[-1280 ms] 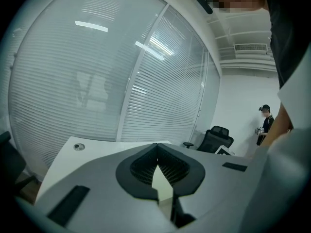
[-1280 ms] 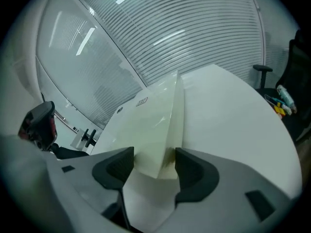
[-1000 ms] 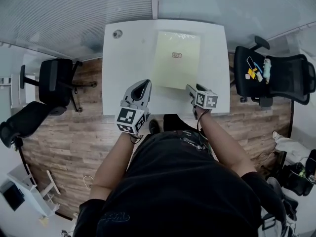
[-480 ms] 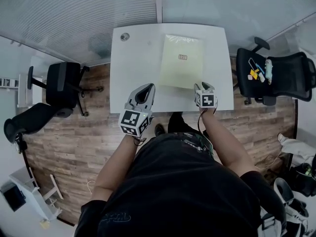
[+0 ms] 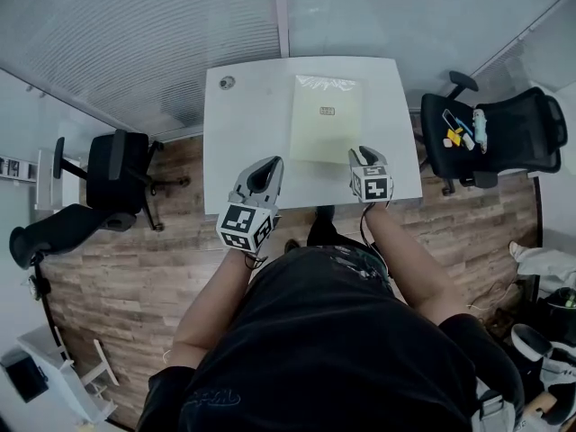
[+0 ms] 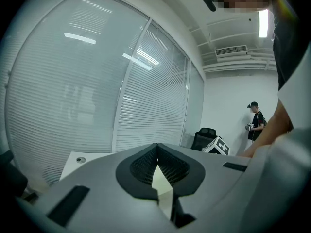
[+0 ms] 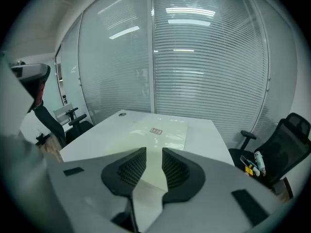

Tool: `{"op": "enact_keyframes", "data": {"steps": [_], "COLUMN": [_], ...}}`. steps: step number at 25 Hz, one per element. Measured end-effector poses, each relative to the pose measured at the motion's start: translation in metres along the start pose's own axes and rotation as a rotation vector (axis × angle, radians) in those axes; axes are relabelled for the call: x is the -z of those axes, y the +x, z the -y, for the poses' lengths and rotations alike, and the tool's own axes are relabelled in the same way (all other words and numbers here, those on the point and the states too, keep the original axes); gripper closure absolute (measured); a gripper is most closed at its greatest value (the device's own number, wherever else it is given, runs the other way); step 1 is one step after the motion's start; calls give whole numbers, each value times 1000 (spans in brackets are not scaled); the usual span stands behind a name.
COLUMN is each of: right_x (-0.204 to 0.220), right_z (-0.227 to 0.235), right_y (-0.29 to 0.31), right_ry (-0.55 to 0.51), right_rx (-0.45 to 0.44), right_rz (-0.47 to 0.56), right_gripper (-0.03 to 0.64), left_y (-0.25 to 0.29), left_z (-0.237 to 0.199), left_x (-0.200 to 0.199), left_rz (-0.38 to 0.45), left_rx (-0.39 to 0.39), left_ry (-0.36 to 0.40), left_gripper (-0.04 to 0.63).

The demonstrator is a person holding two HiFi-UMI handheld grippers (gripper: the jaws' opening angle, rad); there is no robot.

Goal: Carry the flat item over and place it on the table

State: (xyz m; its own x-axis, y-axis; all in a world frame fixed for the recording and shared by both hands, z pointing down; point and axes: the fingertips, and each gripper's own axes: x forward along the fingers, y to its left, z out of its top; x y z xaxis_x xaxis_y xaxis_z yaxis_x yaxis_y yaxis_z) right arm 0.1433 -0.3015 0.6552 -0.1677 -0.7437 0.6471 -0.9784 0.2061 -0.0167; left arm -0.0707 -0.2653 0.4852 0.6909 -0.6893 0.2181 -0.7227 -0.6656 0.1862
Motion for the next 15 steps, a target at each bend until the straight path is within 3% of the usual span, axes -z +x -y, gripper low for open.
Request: {"op": "enact_keyframes", "data": {"steps": [15], "right_x": [-41], "right_z": [-72], "right_y": [-100], "right_ry": [-35], "right_rx": [-51], "right_rz": [201], "right_gripper": [588], "left_y": [-50], "left_z": [30], "left_x": [0], "left_rz": [42], "left_rx": [52], "left_ry": [2], "left_gripper": [583]}}
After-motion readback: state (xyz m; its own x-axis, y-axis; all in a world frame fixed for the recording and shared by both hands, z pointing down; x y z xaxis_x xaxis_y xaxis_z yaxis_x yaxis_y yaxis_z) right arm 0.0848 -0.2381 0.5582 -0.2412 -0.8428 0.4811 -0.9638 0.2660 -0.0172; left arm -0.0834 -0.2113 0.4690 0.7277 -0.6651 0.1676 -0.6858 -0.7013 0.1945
